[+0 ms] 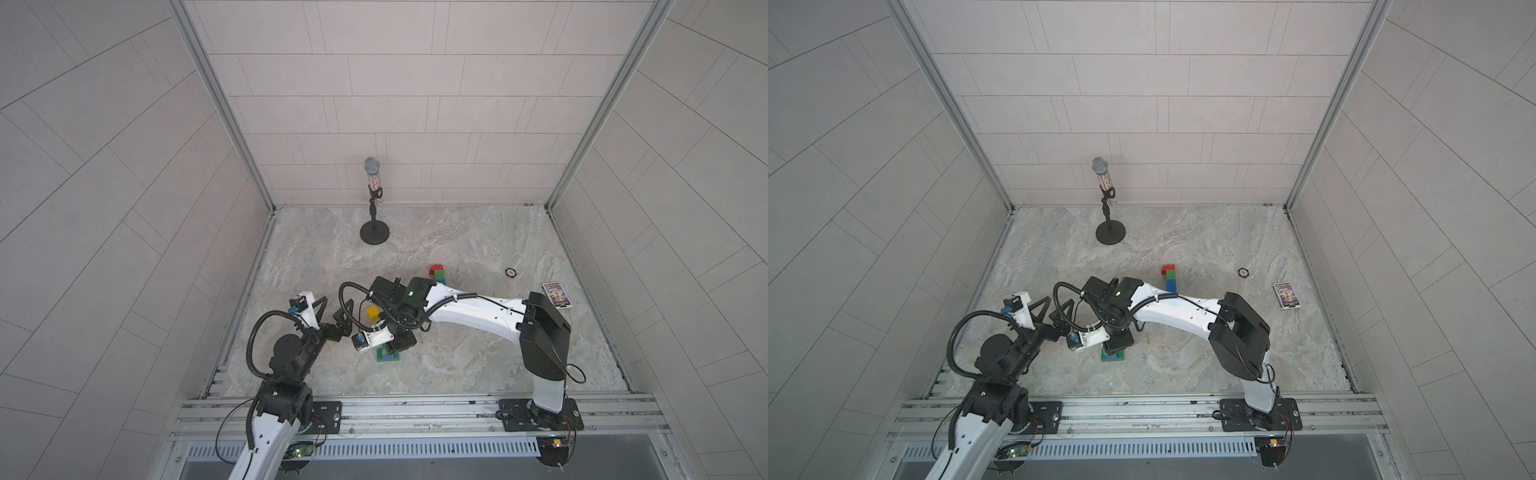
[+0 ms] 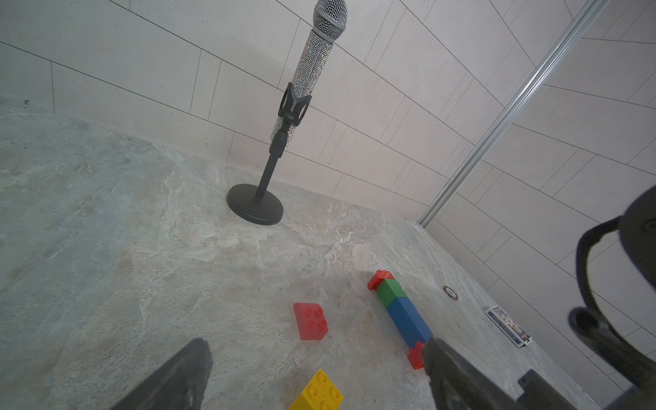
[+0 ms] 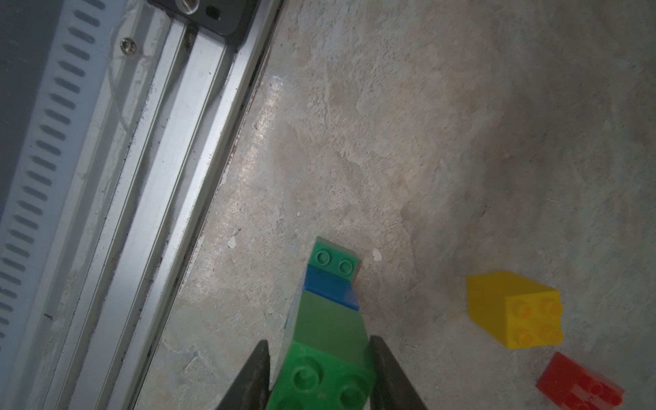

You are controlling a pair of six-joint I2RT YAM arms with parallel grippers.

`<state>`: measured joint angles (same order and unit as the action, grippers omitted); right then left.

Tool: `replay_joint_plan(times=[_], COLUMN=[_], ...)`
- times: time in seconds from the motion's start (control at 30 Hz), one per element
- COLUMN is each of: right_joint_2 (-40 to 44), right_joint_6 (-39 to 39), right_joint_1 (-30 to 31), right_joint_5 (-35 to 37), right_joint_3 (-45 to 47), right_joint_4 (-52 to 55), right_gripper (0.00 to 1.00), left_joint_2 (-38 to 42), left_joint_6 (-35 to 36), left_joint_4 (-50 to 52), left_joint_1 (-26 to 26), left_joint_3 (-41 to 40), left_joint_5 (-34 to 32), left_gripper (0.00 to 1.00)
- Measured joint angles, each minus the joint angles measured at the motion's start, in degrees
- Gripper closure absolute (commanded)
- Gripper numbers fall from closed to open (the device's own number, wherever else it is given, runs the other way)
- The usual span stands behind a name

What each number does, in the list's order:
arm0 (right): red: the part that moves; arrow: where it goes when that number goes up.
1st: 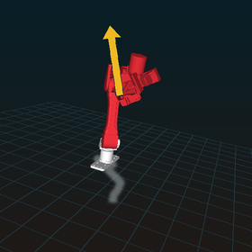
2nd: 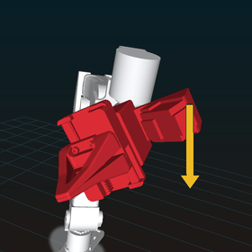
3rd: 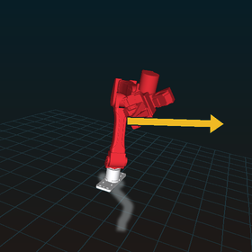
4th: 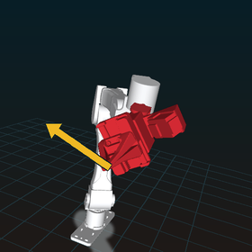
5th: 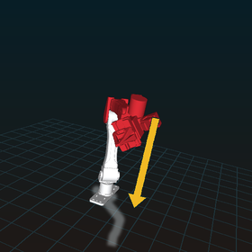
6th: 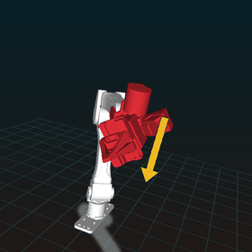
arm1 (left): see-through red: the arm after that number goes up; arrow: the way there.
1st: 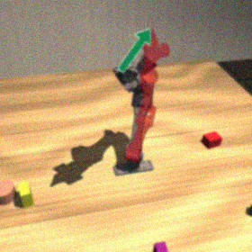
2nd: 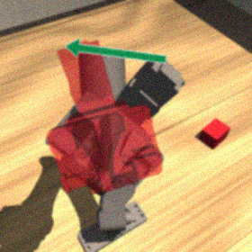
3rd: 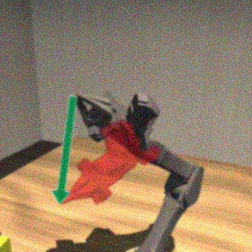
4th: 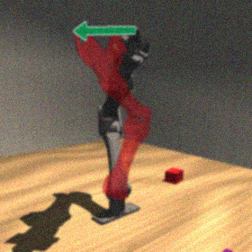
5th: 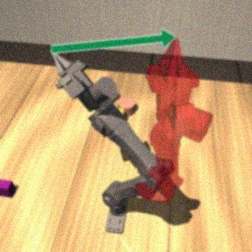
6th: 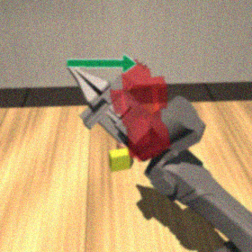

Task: Assemble the number 1 with lego
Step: Assemble the lego brick with the lego brick.

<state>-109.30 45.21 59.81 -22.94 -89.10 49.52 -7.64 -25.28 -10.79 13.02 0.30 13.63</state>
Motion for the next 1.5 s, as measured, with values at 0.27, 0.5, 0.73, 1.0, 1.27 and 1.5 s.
replay_joint_plan(times=[0.27, 0.5, 0.73, 1.0, 1.27, 1.5], right_joint_2=[-0.48, -1.01, -1.09, -0.72, 0.46, 3.82], right_joint_6=[0.83, 1.07, 0.81, -2.01, -8.87, -13.33], right_joint_1=[-0.42, -0.42, -0.39, -0.17, 0.24, -0.28], right_joint_5=[-1.09, -1.25, -1.07, -0.31, 4.11, 4.37], right_joint_3=[0.17, -0.13, 0.13, 0.48, 0.61, -1.14], right_joint_4=[-0.13, 0.02, -0.31, -1.25, -2.38, -3.76], right_gripper=[1.0, 1.0, 1.0, 0.85, 0.01, 0.01], left_joint_2=[0.0, 0.0, 0.0, 0.0, 0.0, 0.0], left_joint_6=[0.0, 0.0, 0.0, 0.0, 0.0, 0.0], left_joint_4=[0.0, 0.0, 0.0, 0.0, 0.0, 0.0], left_joint_1=[0.0, 0.0, 0.0, 0.0, 0.0, -0.02], left_joint_3=[0.0, 0.0, 0.0, 0.0, 0.0, 0.0], left_joint_5=[0.0, 0.0, 0.0, 0.0, 0.0, 0.0], left_gripper=[0.0, 0.0, 0.0, 0.0, 0.0, 0.0])
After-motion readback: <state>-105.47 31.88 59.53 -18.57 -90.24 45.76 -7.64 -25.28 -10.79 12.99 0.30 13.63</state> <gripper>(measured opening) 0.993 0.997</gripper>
